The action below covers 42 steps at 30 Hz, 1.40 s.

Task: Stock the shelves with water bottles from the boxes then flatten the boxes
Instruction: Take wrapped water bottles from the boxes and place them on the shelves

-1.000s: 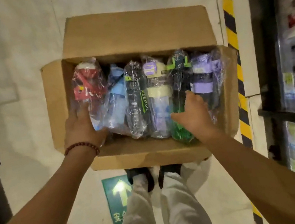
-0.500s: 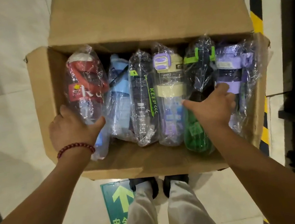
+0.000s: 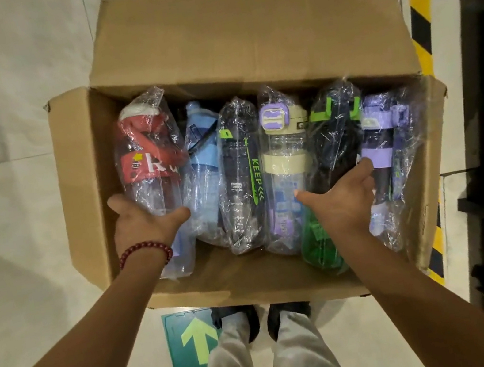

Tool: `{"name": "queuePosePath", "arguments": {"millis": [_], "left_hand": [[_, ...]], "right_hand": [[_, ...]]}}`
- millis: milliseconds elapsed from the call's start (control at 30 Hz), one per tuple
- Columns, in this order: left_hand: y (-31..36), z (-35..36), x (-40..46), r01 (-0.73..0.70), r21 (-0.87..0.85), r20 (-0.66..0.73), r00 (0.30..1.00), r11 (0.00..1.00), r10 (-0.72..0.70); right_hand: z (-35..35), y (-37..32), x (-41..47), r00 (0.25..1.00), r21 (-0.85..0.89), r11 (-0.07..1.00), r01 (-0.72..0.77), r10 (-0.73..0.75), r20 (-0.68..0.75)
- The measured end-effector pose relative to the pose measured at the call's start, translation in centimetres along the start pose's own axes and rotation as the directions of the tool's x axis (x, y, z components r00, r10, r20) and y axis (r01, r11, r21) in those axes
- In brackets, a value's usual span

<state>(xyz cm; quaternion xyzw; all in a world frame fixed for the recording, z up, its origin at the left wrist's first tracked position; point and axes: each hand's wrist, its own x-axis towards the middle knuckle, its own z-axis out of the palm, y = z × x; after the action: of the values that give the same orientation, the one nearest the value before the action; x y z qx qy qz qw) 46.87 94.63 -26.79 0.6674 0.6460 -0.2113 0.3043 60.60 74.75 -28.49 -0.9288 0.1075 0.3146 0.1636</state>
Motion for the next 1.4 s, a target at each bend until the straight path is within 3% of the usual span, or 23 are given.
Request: {"name": "queuePosePath", "arguments": {"millis": [300, 533, 733, 967, 1200, 1400], "left_hand": [[-0.2, -1.9, -2.0, 0.117, -0.211, 0.117, 0.989, 0.971, -0.094], [1.8, -8.0, -10.4, 0.02, -0.335, 0.119, 0.993, 0.942, 0.021], [6.6, -16.1, -18.1, -0.172, -0.437, 0.056, 0.975, 0.883, 0.217], [10.3, -25.2, -29.1, -0.389, -0.551, -0.071, 0.903, 0.738, 0.423], [9.4, -29.8, -39.2, -0.487, -0.566, -0.043, 0.823, 0.665, 0.566], [8.2, -31.6, -47.0, -0.593, -0.563, -0.086, 0.735, 0.575, 0.673]], "right_hand": [[-2.6, -0.7, -2.7, 0.995, 0.193, 0.981, -0.034, 0.016, 0.094], [-9.8, -2.6, -10.2, 0.972, 0.366, 0.93, -0.022, -0.066, 0.226], [-20.2, -6.2, -15.5, 0.974, 0.441, 0.896, 0.056, -0.145, 0.171], [-32.1, -7.7, -23.7, 0.947, 0.576, 0.781, 0.241, -0.319, 0.035], [-41.8, -4.7, -33.0, 0.877, 0.678, 0.605, 0.417, -0.463, -0.126], [-46.7, -1.3, -39.3, 0.882, 0.786, 0.48, 0.389, -0.441, -0.167]]}}
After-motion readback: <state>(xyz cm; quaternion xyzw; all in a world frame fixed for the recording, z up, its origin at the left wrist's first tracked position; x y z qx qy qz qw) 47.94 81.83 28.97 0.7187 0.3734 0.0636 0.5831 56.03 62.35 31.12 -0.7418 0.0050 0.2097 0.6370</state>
